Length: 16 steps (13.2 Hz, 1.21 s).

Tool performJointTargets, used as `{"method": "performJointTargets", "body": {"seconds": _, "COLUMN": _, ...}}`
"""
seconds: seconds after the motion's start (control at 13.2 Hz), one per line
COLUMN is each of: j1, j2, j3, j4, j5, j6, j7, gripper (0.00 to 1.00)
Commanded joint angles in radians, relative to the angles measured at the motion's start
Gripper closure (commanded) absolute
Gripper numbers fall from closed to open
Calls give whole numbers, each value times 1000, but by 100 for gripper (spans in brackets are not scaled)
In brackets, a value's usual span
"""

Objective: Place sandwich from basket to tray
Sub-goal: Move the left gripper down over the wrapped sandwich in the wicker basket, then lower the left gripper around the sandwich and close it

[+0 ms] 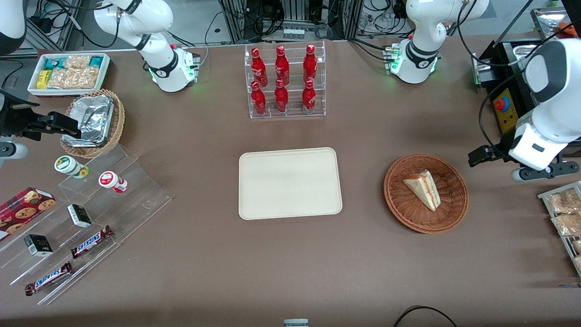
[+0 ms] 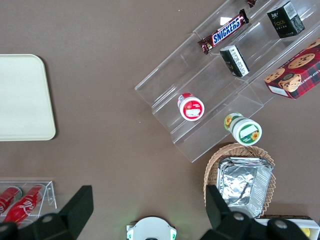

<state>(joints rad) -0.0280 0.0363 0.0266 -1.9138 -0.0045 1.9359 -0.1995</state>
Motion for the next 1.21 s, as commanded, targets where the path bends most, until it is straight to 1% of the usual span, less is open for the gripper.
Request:
{"method": "performJointTargets", "body": {"seconds": 0.0, "j1": -10, "j2": -7, "j3": -8, "j4": -112, "j5": -12, "j6": 153, "j7": -134, "gripper": 0}}
{"method": "performJointTargets", "body": {"seconds": 0.08, "j1": -13, "j2": 14, "j3": -13, "j4": -140, "j5": -12, "j6": 216, "j7": -190, "gripper": 0}}
{"method": "performJointTargets", "body": {"seconds": 0.23, "j1": -13, "j2": 46, "j3": -48, "j4": -178, "j5": -11, "j6": 302, "j7": -247, "gripper": 0}}
{"method": "performJointTargets", "body": {"seconds": 0.3, "j1": -15, "j2": 63, "j3": -51, "j4": -197, "j5": -9, "j6": 340, "j7": -265, "gripper": 0}}
{"method": "performJointTargets", "body": {"seconds": 0.45, "j1": -62, "j2": 82, "j3": -50, "j4": -231, "j5": -6, "j6": 393, "j7": -308, "gripper": 0}}
{"method": "performJointTargets", "body": {"seconds": 0.91, "j1": -73, "j2": 89, "j3": -50, "j4": -272, "j5": -5, "j6": 396, "j7": -316, "gripper": 0}}
{"method": "performJointTargets", "body": {"seconds": 1.14, "j1": -72, "j2": 128, "j3": -50, "j4": -283, "j5": 0, "j6": 426, "j7": -317, "gripper": 0}}
